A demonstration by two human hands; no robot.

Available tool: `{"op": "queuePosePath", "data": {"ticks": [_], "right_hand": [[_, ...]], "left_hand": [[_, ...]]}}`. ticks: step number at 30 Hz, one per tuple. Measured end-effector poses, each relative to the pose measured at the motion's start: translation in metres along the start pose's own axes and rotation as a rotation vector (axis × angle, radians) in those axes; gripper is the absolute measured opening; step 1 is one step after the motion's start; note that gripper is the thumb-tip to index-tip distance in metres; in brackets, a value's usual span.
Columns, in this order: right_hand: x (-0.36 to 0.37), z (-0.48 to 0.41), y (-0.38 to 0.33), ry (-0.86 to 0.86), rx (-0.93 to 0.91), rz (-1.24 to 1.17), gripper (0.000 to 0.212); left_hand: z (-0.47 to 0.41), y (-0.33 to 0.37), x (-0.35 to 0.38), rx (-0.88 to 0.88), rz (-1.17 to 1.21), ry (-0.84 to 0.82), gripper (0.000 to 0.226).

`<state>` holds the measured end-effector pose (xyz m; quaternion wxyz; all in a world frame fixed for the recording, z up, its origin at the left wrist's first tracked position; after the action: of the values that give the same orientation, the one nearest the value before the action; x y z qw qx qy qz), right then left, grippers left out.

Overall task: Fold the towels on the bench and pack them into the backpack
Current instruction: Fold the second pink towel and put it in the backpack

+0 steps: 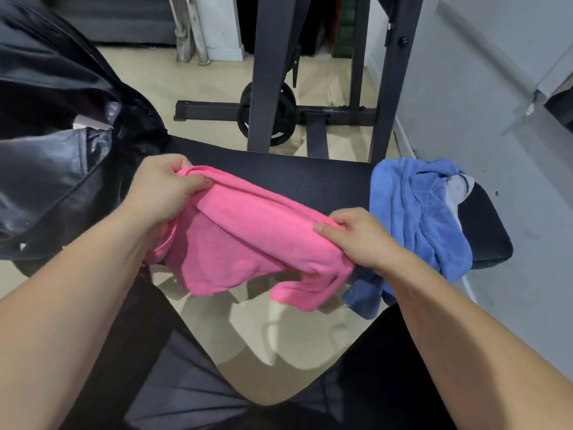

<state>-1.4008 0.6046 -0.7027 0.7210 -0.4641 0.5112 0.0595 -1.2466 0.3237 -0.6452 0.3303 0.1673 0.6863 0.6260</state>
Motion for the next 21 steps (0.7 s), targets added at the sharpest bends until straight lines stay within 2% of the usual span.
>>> {"op": "queuePosePath", "data": {"ticks": [2, 5, 7, 9, 12, 15, 17, 21], "right_hand": [[-0.006, -0.006, 0.000, 0.019, 0.006, 0.003, 0.046], [-0.020, -0.012, 0.001, -0.175, -0.034, 0.165, 0.030], [-0.027, -0.018, 0.009, -0.256, -0.010, 0.283, 0.024], [-0.030, -0.026, 0.022, -0.236, 0.064, 0.351, 0.022], [-0.031, -0.042, 0.041, -0.067, 0.197, 0.387, 0.031], [-0.029, -0.059, 0.047, 0.140, 0.264, 0.432, 0.035], [-0.027, -0.074, 0.047, 0.153, 0.220, 0.539, 0.034], [-0.033, -0.115, 0.050, 0.062, 0.115, 0.697, 0.037]], "left_hand": [[-0.002, -0.015, -0.011, -0.016, 0.060, 0.210, 0.027], [-0.007, -0.034, -0.021, -0.059, 0.001, 0.361, 0.022], [-0.012, -0.046, -0.022, -0.104, -0.134, 0.327, 0.024], [-0.017, -0.056, -0.020, -0.112, -0.270, 0.250, 0.031], [-0.026, -0.064, -0.012, -0.064, -0.420, 0.195, 0.042], [-0.042, -0.065, 0.003, 0.020, -0.518, 0.190, 0.042], [-0.056, -0.065, 0.017, 0.070, -0.585, 0.177, 0.036], [-0.088, -0.062, 0.045, 0.119, -0.709, 0.099, 0.033]]}}
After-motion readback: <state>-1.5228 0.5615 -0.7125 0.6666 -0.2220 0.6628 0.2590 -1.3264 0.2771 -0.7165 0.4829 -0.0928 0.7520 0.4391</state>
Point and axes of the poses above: each hand's wrist, its own z-axis away from the middle knuckle, its own x-axis out of the palm, y = z × x, the point moved 1 cm from there along -z, towards the middle knuckle, and after that the axes turned 11 degrees about z, right-handed, at the moved point
